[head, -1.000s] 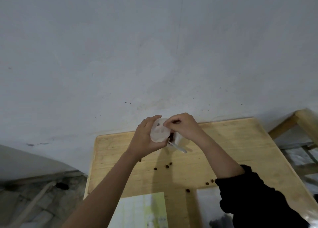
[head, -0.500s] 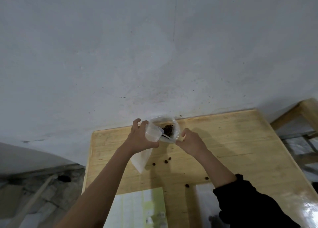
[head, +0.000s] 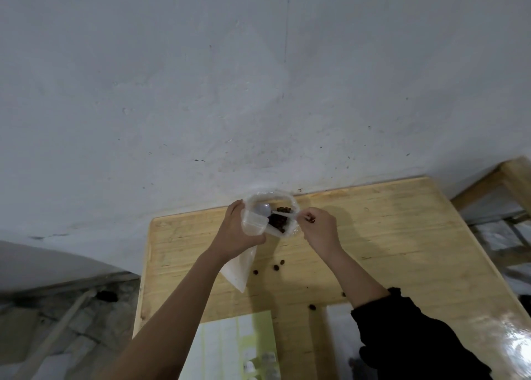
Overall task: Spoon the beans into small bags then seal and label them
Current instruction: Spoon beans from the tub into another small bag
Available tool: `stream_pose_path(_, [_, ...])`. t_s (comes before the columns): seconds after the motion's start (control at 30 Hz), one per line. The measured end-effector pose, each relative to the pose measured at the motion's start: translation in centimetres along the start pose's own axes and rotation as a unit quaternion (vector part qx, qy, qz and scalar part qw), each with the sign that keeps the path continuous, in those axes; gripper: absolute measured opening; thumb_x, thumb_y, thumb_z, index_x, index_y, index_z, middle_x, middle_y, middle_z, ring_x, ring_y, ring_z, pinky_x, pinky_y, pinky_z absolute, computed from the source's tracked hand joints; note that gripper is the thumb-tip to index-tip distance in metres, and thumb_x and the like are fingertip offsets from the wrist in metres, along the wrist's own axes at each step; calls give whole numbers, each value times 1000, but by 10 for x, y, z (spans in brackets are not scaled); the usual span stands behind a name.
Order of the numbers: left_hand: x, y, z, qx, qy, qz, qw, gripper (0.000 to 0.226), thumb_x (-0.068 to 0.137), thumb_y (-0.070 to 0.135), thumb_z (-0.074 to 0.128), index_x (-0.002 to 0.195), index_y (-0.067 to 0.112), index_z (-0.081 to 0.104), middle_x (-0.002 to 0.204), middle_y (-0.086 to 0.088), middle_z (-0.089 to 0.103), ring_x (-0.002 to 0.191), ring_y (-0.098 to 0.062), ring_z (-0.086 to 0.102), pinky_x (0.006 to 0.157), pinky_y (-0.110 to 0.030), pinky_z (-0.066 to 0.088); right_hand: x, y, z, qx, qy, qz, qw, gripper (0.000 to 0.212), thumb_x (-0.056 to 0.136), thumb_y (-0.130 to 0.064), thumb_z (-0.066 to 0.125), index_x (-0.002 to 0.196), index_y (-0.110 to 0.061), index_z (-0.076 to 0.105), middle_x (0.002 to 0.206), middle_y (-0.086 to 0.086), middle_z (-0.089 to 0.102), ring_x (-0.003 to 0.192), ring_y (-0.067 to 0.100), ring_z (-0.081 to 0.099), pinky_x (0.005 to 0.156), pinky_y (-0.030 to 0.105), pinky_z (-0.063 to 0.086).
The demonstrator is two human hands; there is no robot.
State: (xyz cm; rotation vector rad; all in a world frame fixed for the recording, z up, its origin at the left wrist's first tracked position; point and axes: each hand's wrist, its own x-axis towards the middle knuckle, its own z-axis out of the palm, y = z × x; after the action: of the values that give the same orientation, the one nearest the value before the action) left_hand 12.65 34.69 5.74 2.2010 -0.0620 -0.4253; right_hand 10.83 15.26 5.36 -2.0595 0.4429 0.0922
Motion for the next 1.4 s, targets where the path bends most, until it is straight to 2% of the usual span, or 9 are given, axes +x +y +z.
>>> stream_pose_path(0.17, [-10, -3, 9, 43, 49, 55, 996, 105, 48, 53, 63, 141, 17, 28, 147, 13, 19, 126, 0, 28, 98, -26, 33, -3, -6, -3, 64, 106, -63, 990, 18, 94, -13, 52, 99, -6, 69, 87, 2, 65, 81, 15, 61, 71, 18, 45])
stream_pose_path(0.3, [-16, -4, 16, 104, 124, 74, 984, 105, 55, 60, 57, 143, 11, 28, 152, 5, 21, 138, -12, 28, 103, -40, 38, -9, -3, -3, 143, 133, -78, 978, 21, 97, -16, 50, 105, -7, 67, 85, -4, 66, 77, -7, 62, 71, 6, 46])
stream_pose_path(0.5, [-21, -2, 20, 158, 132, 94, 974, 104, 58, 62, 51, 145, 11, 26, 155, 7, 15, 137, -11, 26, 105, -39, 29, -15, 1, 3, 147, 173, -105, 968, 22, 97, -14, 49, 109, -5, 65, 87, 0, 67, 82, 9, 64, 75, 9, 49])
stream_pose_path(0.63, [-23, -3, 24, 175, 103, 103, 974, 106, 61, 63, 52, 148, 13, 18, 156, 10, 8, 140, -10, 21, 106, -33, 23, -11, 6, 12, 165, 162, -44, 972, 22, 96, -13, 50, 110, -4, 66, 90, 4, 69, 86, 13, 66, 84, 25, 53])
stream_pose_path(0.73, [-24, -3, 25, 188, 101, 101, 972, 104, 67, 53, 68, 148, 12, 18, 157, 8, 7, 140, -14, 22, 107, -38, 26, -8, 7, 19, 226, 134, 27, 964, 22, 96, -11, 50, 108, -1, 65, 92, 12, 69, 83, 13, 67, 78, 22, 57])
stream_pose_path(0.9, [-24, -3, 23, 184, 92, 80, 975, 104, 68, 47, 73, 148, 13, 15, 157, 8, 2, 140, -12, 19, 107, -39, 26, -5, 2, 15, 378, 103, 162, 906, 16, 95, -5, 50, 103, 2, 63, 87, 13, 67, 84, 22, 67, 78, 25, 54])
stream_pose_path(1.07, [-22, -5, 23, 178, 62, 44, 981, 107, 68, 46, 72, 149, 13, 10, 156, 10, -2, 141, -10, 15, 109, -41, 24, -2, 1, 7, 443, 115, 216, 862, 12, 93, -3, 52, 98, 2, 62, 81, 11, 64, 79, 20, 66, 76, 27, 55])
stream_pose_path(1.27, [-18, -10, 23, 165, 62, 3, 984, 109, 67, 45, 73, 149, 11, 10, 156, 8, -2, 142, -11, 12, 109, -42, 24, -1, 0, -12, 437, 137, 195, 867, 15, 93, -6, 51, 86, -5, 64, 82, 9, 65, 71, 15, 66, 59, 17, 54])
stream_pose_path(1.4, [-15, -10, 24, 151, 70, -8, 986, 108, 68, 46, 74, 149, 11, 12, 156, 7, 0, 142, -13, 15, 109, -43, 25, -7, -3, -21, 391, 114, 130, 904, 18, 92, -3, 49, 85, -4, 65, 81, 10, 65, 69, 16, 66, 58, 17, 53])
